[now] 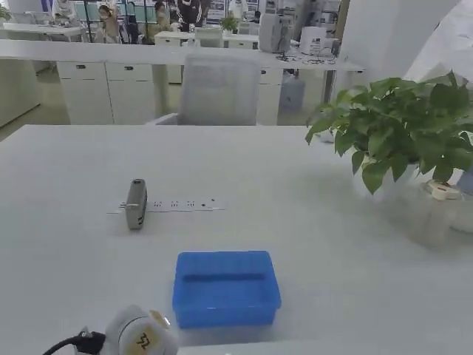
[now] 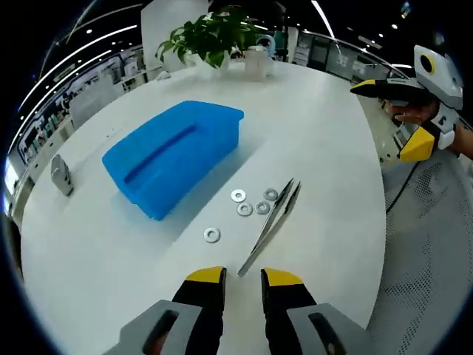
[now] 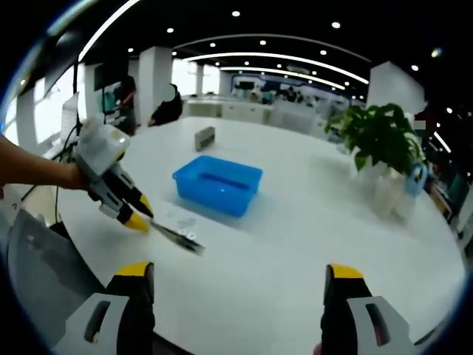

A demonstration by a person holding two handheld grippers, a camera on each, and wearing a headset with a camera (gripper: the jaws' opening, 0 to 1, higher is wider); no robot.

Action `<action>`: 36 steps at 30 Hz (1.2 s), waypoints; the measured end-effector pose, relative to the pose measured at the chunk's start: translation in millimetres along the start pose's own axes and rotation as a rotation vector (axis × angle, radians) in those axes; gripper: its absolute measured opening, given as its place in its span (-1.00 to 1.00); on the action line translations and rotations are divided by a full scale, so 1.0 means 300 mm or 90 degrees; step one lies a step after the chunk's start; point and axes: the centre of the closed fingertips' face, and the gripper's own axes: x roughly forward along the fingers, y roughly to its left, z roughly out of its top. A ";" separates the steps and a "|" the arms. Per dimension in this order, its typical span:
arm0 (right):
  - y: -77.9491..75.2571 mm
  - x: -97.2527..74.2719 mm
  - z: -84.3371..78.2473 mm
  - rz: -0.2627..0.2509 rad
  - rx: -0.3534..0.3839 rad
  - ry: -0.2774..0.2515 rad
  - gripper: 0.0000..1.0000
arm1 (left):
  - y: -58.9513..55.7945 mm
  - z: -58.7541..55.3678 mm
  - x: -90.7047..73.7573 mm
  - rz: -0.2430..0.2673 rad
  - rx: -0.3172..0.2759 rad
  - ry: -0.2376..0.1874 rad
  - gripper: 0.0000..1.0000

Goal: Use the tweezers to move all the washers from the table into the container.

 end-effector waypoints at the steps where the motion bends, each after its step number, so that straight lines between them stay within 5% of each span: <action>1: -0.001 0.000 0.000 -0.001 0.000 0.000 0.88 | -0.002 -0.001 0.002 -0.001 0.007 0.002 -0.71; 14: -0.008 -0.003 0.002 -0.010 -0.006 -0.002 0.88 | -0.059 0.017 0.012 -0.031 0.123 0.008 -0.96; 26: -0.009 -0.007 0.009 -0.015 -0.013 -0.008 0.88 | -0.137 0.006 0.009 -0.044 0.191 0.022 -1.00; 36: -0.006 -0.013 0.019 -0.015 -0.014 -0.019 0.88 | -0.161 0.052 -0.069 -0.026 0.186 -0.008 -1.00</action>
